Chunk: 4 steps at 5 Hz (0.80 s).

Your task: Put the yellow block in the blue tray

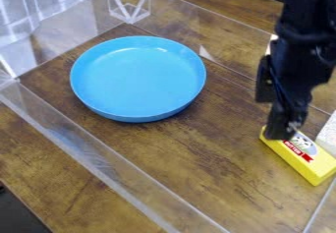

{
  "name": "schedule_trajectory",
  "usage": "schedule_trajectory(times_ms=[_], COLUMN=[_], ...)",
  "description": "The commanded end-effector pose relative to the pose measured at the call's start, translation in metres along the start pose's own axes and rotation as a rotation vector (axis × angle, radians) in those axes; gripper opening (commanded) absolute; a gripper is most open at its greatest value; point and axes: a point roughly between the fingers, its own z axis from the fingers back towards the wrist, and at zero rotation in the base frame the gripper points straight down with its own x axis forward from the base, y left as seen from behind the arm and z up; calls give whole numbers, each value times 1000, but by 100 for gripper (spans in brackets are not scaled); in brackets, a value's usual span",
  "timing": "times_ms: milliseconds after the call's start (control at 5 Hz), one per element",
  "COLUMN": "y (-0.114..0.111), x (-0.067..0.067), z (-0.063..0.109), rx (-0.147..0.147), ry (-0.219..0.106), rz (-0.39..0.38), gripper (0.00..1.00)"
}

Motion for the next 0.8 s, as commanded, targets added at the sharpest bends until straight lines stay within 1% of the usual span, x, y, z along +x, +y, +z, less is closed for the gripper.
schedule_trajectory(times_ms=[0,200,600], y=[0,-4,9], x=[20,24,43], z=[10,2,-7], rx=[47,42,37], ry=[-60,-58,-40], rz=[12,-20,41], gripper=[100,100,100])
